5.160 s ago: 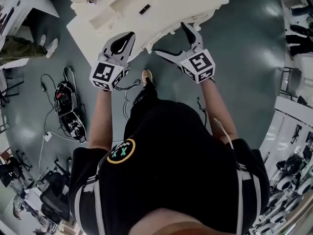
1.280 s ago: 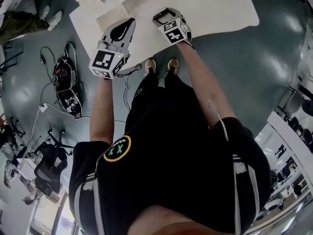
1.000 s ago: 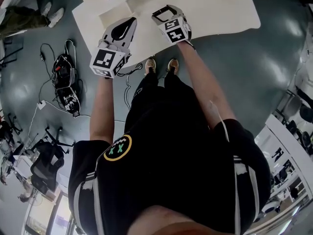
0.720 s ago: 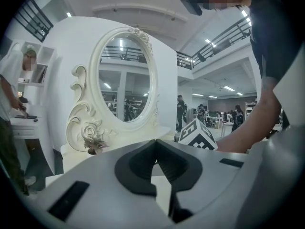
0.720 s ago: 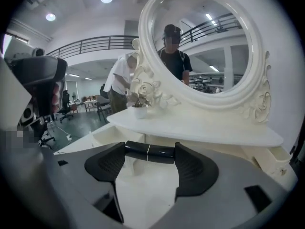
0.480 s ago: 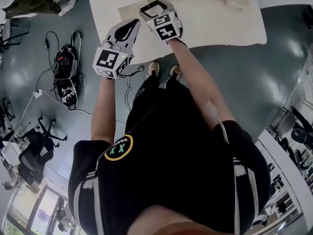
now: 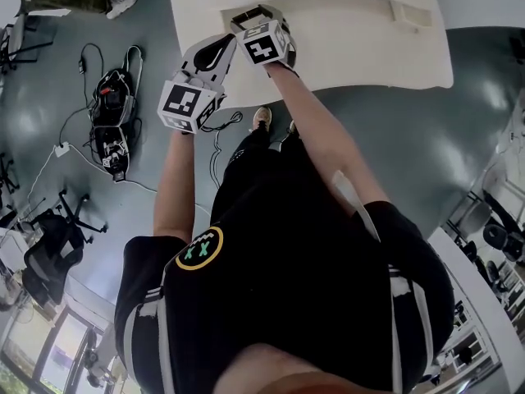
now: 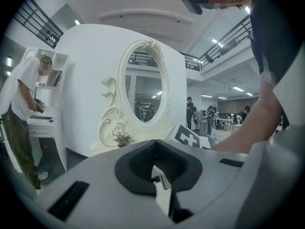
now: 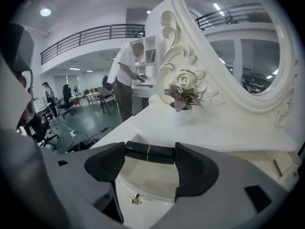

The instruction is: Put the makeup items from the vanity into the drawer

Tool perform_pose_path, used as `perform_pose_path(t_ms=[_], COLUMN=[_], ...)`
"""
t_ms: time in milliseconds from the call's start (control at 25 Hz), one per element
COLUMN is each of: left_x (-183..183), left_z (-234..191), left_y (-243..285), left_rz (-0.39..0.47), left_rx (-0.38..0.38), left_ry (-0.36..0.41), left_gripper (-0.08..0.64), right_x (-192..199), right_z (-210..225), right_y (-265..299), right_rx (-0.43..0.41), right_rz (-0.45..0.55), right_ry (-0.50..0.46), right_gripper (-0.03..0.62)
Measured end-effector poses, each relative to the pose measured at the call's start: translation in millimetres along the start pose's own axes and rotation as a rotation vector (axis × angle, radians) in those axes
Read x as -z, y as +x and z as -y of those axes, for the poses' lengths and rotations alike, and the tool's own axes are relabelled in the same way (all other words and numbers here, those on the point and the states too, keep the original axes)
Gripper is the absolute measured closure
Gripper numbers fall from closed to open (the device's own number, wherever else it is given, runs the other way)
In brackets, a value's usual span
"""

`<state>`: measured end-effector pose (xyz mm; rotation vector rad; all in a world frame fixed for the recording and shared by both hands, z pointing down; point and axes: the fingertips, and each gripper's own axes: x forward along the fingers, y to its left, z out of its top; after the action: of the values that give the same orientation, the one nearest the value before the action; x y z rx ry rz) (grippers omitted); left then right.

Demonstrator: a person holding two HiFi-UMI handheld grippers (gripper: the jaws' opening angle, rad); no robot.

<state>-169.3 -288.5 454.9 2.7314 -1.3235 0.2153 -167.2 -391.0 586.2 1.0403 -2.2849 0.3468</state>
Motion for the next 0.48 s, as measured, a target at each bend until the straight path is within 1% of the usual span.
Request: perform_pose_path(t_ms=[240, 480], left_x=[3.0, 5.4], left_z=[-15.7, -26.9], left_y=[-12.9, -20.0], left_rz=[0.005, 0.012], left_rx=[-0.002, -0.006], left_ry=[-0.006, -0.012], left_gripper=[0.54, 0.54], right_x=[11.3, 16.7], right_z=[-4.1, -5.3], right_y=[17.5, 23.2], right_rx=[0.05, 0.071], right_rz=[-0.08, -0.101], right_ry=[0.017, 0.022], right_gripper=[0.242, 0.241])
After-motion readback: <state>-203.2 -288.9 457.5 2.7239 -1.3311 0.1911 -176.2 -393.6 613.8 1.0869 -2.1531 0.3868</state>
